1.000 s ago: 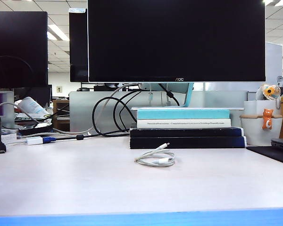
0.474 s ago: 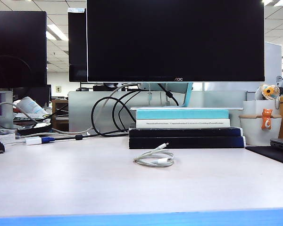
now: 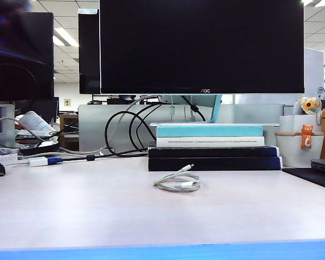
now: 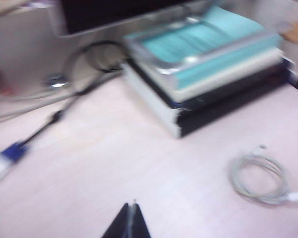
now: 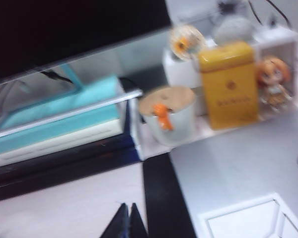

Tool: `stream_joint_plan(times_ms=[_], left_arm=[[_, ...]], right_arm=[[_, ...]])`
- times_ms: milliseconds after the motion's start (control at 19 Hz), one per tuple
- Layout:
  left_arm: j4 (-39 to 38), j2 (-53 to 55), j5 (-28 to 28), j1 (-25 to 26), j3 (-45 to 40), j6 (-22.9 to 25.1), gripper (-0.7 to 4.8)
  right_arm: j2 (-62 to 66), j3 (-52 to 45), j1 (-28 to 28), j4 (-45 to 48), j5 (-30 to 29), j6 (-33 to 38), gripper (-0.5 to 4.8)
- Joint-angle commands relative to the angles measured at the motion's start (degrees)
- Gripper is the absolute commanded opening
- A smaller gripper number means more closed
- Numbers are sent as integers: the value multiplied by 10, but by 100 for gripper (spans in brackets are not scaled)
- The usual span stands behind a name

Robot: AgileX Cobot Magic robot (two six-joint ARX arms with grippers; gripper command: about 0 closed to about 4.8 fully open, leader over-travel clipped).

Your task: Unfold the white charging cable into a straight cable.

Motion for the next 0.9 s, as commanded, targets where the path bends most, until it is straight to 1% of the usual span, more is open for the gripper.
stream_joint_plan(times_ms=[53, 158, 211, 263, 316, 421, 474, 527, 579, 632, 737, 790, 895], left_arm=[[5, 65, 79, 0, 42, 22, -6], [7, 94, 81, 0, 59, 30, -6], [7, 101, 94, 0, 64, 39, -6], [7, 109, 120, 0, 68, 43, -6], [7, 113, 134, 0, 70, 43, -6], [6, 117, 143, 0, 70, 45, -6], [-1, 120, 144, 0, 70, 45, -6], [-5, 124, 151, 0, 70, 39, -6], [-17, 131, 165, 0, 74, 36, -6], [-35, 140, 179, 0, 83, 36, -6], [-84, 180, 210, -1, 126, 32, -6], [-116, 215, 221, -1, 165, 20, -6], [-166, 266, 240, -1, 221, 21, -6]], right_arm=[[54, 28, 0, 0, -16, 3, -5], [129, 55, 0, 10, -16, -1, -5], [163, 68, 0, 15, -16, -4, -5], [231, 99, 0, 18, -29, -21, -5], [281, 122, 0, 17, -47, -34, -5], [385, 177, 0, 17, -105, -44, -5], [452, 217, 0, 17, -158, -45, -5], [491, 242, 0, 17, -196, -48, -5], [545, 282, 0, 8, -250, -59, -5], [574, 306, 0, -3, -271, -59, -5], [642, 370, 0, -38, -321, -74, -5], [665, 400, 0, -67, -338, -94, -5], [680, 426, 0, -94, -355, -119, -5]])
